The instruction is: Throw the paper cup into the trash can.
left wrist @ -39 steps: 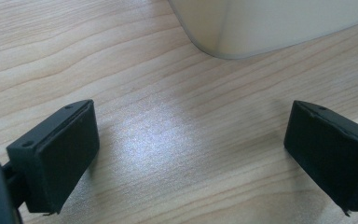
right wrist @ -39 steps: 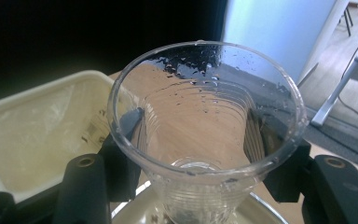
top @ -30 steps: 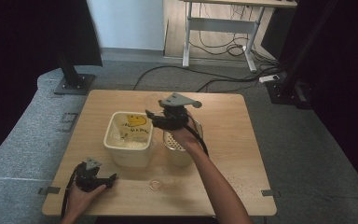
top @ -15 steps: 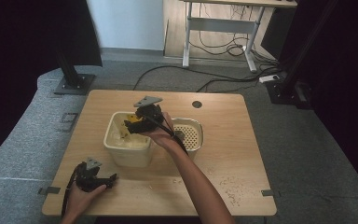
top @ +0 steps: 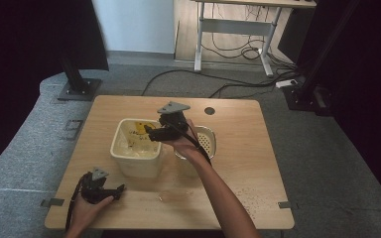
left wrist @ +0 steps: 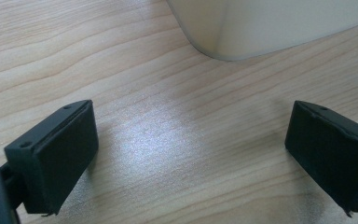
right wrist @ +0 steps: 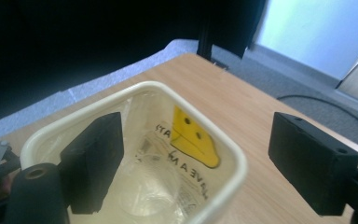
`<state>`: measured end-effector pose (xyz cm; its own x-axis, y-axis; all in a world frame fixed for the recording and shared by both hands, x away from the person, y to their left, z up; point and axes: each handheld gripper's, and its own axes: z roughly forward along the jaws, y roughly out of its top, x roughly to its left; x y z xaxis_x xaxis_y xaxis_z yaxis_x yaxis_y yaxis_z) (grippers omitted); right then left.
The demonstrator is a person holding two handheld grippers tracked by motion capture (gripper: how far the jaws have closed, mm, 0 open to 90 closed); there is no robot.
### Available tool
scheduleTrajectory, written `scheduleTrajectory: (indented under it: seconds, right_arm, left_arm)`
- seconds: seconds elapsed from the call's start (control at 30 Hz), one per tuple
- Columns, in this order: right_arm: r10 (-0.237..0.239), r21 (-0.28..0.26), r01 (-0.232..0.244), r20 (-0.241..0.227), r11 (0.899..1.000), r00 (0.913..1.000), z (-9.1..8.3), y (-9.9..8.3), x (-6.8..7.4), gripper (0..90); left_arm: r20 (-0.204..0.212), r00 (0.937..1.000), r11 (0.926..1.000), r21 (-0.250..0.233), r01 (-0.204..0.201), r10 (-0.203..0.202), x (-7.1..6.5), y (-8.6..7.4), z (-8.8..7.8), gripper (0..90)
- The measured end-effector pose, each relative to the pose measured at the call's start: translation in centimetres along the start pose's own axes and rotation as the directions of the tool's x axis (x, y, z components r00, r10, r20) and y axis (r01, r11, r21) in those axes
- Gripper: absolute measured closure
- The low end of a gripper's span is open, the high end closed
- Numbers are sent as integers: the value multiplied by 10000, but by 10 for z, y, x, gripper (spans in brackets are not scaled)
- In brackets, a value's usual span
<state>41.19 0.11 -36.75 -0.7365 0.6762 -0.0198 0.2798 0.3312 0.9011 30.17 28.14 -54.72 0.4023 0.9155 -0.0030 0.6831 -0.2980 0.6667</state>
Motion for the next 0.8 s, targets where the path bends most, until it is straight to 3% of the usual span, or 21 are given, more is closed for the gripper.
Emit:
scheduleTrajectory:
  seconds: [0.4,0.67,0.8]
  right_arm:
    - [296,-750,-283,158,9968,9994,-55,-49,-21,236]
    - [610,-1556,-501,660,9866,9960,-108,-104,-33,249]
    - [959,-1656,-796,932,9830,9910,-130,-133,-38,255]
  left_arm:
    - [6,10000,10000,6,-26,26,0,0,0,24]
    - [28,10000,10000,9,-24,24,0,0,-1,26]
    - [29,10000,10000,27,-36,36,0,0,-1,26]
